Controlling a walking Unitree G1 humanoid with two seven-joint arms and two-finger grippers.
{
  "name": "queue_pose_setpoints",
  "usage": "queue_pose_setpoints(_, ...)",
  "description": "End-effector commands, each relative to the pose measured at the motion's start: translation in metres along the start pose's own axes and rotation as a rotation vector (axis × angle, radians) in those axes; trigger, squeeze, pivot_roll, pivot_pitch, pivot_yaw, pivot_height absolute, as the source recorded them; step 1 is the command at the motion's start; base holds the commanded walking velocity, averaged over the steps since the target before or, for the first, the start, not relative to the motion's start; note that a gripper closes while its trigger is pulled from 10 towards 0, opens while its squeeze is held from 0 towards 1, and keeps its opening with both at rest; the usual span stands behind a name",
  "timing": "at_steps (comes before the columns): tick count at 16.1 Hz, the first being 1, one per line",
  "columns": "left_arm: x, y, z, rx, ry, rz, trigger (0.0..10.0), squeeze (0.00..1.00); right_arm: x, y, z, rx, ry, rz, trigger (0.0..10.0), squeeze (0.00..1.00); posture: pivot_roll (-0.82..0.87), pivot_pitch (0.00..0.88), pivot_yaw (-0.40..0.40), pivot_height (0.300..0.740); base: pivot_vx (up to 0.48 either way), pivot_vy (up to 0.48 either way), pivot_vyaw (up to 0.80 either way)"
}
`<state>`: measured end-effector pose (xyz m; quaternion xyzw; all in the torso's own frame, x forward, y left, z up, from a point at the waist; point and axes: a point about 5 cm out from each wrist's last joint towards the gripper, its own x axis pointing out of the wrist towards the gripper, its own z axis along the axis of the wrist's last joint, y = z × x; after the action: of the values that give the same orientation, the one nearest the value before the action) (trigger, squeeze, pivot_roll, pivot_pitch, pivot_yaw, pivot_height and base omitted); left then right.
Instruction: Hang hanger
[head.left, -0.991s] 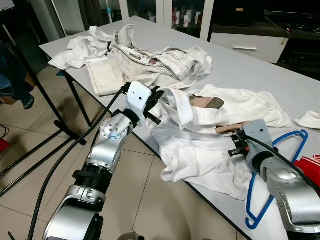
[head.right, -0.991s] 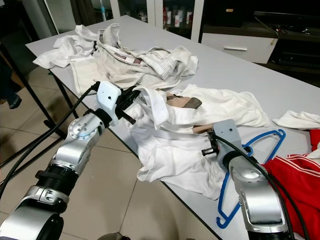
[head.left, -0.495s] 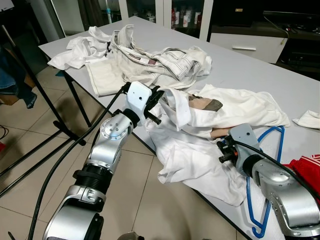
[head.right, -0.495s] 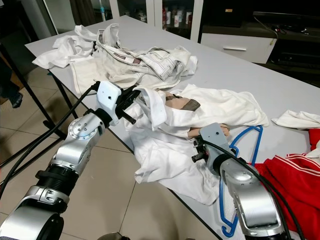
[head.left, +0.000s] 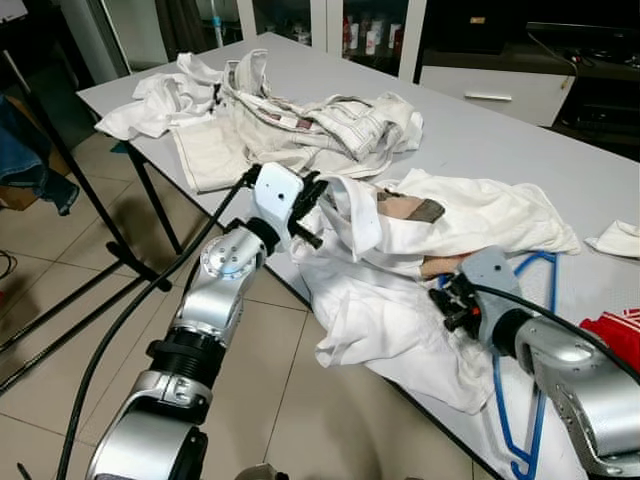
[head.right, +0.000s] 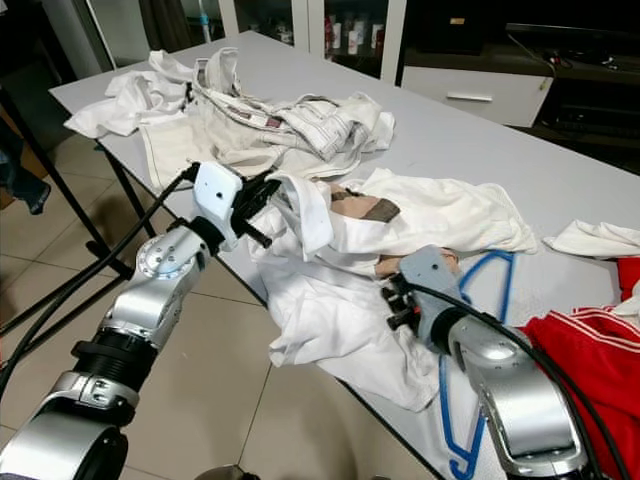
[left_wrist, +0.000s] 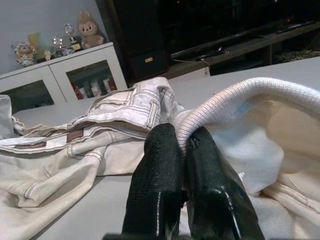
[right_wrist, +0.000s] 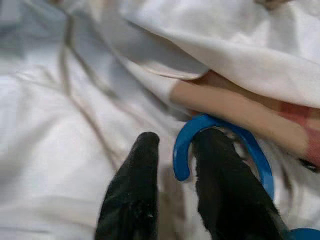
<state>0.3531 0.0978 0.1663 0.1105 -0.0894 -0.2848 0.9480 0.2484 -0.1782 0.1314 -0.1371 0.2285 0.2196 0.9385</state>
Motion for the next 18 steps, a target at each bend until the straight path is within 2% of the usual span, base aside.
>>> queue_pose_setpoints(1,0.003,0.003,0.004,0.012,-0.012,0.008,10.0,0.00,-0.002,0.002,0.007,-0.016,-0.027,0.023,10.0,0.76,-0.05,0.005,0.055,0.723,0.000,0.000,0.00)
queue_pose_setpoints(2,0.003,0.003,0.004,0.011,-0.013,0.006,10.0,0.00,-0.002,-0.001,0.010,-0.026,-0.034,0.022,10.0,0.00,-0.05,0.005,0.055,0.723,0.000,0.000,0.00)
queue_pose_setpoints(7,0.003,0.002,0.005,0.010,-0.014,0.011,10.0,0.00,-0.004,-0.012,0.016,-0.020,-0.056,-0.005,10.0,0.00,-0.04,0.004,0.047,0.723,0.000,0.000,0.00)
queue_pose_setpoints(13,0.002,0.004,0.004,0.012,-0.012,0.016,10.0,0.00,-0.017,-0.030,0.027,-0.043,-0.108,0.012,10.0,0.00,-0.04,0.004,0.049,0.723,0.000,0.000,0.00)
queue_pose_setpoints(15,0.003,0.003,0.004,0.012,-0.014,0.012,10.0,0.00,-0.021,-0.049,0.023,-0.137,-0.064,-0.049,10.0,0.00,-0.04,0.001,0.049,0.723,0.000,0.000,0.00)
queue_pose_setpoints(16,0.003,0.003,0.004,0.012,-0.015,0.011,10.0,0.00,-0.022,-0.063,0.019,-0.158,-0.020,-0.088,10.0,0.00,-0.04,0.001,0.049,0.723,0.000,0.000,0.00)
queue_pose_setpoints(17,0.003,0.003,0.005,0.012,-0.015,0.012,10.0,0.00,-0.022,-0.069,0.017,-0.161,-0.003,-0.106,10.0,0.01,-0.04,0.000,0.043,0.723,0.000,0.000,0.00)
queue_pose_setpoints(18,0.003,0.003,0.005,0.012,-0.015,0.013,10.0,0.00,-0.021,-0.073,0.015,-0.148,0.006,-0.123,10.0,1.00,-0.03,0.001,0.040,0.723,0.000,0.000,0.00)
